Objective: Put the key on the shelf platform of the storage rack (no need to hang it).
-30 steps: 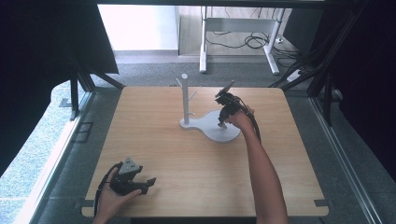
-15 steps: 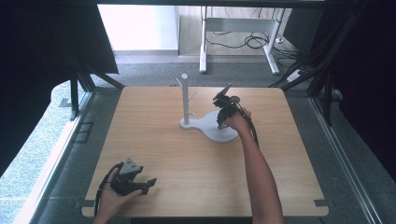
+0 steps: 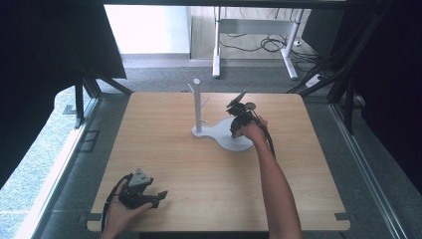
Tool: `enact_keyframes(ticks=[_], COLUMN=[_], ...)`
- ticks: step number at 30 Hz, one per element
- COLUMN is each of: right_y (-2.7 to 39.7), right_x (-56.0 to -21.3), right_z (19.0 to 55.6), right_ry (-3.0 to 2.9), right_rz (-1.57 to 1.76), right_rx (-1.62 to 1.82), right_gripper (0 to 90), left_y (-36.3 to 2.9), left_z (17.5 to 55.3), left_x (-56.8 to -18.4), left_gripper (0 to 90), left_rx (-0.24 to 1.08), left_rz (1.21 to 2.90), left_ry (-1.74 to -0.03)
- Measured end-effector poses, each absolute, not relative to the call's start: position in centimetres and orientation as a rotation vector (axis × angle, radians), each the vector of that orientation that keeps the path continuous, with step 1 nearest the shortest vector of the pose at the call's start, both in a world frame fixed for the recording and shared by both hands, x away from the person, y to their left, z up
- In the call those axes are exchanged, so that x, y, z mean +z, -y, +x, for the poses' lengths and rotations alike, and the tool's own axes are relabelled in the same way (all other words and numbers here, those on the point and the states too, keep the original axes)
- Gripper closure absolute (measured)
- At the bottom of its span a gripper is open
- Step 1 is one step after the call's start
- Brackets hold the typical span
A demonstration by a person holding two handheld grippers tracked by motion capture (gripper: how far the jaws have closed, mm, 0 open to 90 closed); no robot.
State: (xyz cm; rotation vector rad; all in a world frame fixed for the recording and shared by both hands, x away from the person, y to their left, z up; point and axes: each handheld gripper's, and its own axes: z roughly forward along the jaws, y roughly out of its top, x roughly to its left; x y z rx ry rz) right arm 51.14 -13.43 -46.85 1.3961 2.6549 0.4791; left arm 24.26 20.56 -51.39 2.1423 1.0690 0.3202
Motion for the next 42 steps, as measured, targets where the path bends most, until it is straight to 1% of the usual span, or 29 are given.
enact_keyframes(ticks=[2,14,22,28,42], right_y=[13.5,14.4,14.8,15.6,18.1], right_x=[-46.7,-45.1,-43.9,-43.4,-43.4], right_z=[51.1,50.0,47.8,46.0,41.0], right_ry=[-2.654,-2.65,-2.665,-2.687,-2.687], right_rz=[1.395,1.369,1.295,1.239,1.115], right_rx=[0.481,0.546,0.588,0.642,0.771], right_gripper=[83.6,71.2,60.8,55.3,53.5], left_y=[-20.6,-20.4,-20.3,-20.4,-20.4], left_z=[24.2,24.2,24.2,24.2,24.2], left_x=[-51.4,-51.4,-51.4,-51.4,-51.4], left_gripper=[27.1,27.1,27.1,27.1,27.1], left_rx=[0.322,0.32,0.326,0.329,0.339], left_rz=[2.142,2.15,2.153,2.155,2.156], left_ry=[-1.073,-1.066,-1.071,-1.071,-1.08])
